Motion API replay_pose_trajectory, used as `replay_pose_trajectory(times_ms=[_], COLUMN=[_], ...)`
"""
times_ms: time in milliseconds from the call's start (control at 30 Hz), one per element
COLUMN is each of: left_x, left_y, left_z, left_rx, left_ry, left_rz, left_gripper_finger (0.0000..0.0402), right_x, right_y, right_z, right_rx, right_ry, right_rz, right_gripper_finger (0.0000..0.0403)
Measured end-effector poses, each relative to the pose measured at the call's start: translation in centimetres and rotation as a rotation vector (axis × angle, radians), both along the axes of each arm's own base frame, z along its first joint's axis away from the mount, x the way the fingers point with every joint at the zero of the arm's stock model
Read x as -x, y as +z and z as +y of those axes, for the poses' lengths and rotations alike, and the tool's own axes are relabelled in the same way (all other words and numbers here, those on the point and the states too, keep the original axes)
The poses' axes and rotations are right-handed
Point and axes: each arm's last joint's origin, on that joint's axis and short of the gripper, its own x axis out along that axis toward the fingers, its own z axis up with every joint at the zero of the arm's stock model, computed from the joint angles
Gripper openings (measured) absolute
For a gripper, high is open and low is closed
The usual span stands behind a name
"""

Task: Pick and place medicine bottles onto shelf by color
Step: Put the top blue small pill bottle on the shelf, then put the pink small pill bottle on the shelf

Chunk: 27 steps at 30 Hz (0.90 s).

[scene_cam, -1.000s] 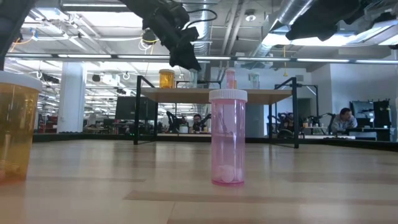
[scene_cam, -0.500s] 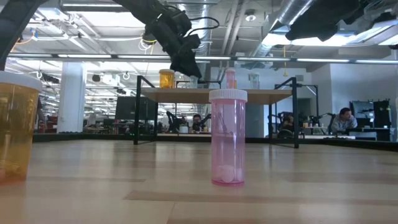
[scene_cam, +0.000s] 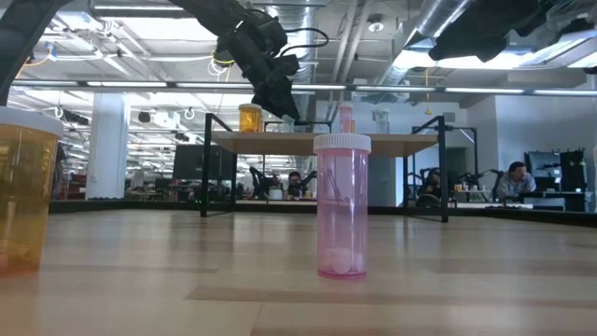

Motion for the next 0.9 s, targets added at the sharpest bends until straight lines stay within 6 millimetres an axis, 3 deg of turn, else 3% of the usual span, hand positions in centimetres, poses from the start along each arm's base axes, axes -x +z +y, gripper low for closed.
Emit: replay_pose_trajectory(times_ms=[500,700,900], left_x=[0.1,1.0,3.0], left_y=[0.6,2.4,6.0], left_z=[0.0,-0.6,-2.0], left_rx=[-0.032,-0.090,-0.162], left_ry=[0.023,0.031,0.039], left_rz=[-0.004,-0.026,-0.100], left_gripper_finger=[0.0256,0.0261,0.0261], right_x=[0.0,0.0,0.0], right_y=[0.0,0.0,0.0], right_z=[0.0,0.0,0.0], right_rx=[-0.001,-0.001,-0.001], right_ry=[0.000,0.000,0.000], right_rz=[0.001,0.003,0.002], right_gripper_finger=[0.0156,0.0156,0.0156])
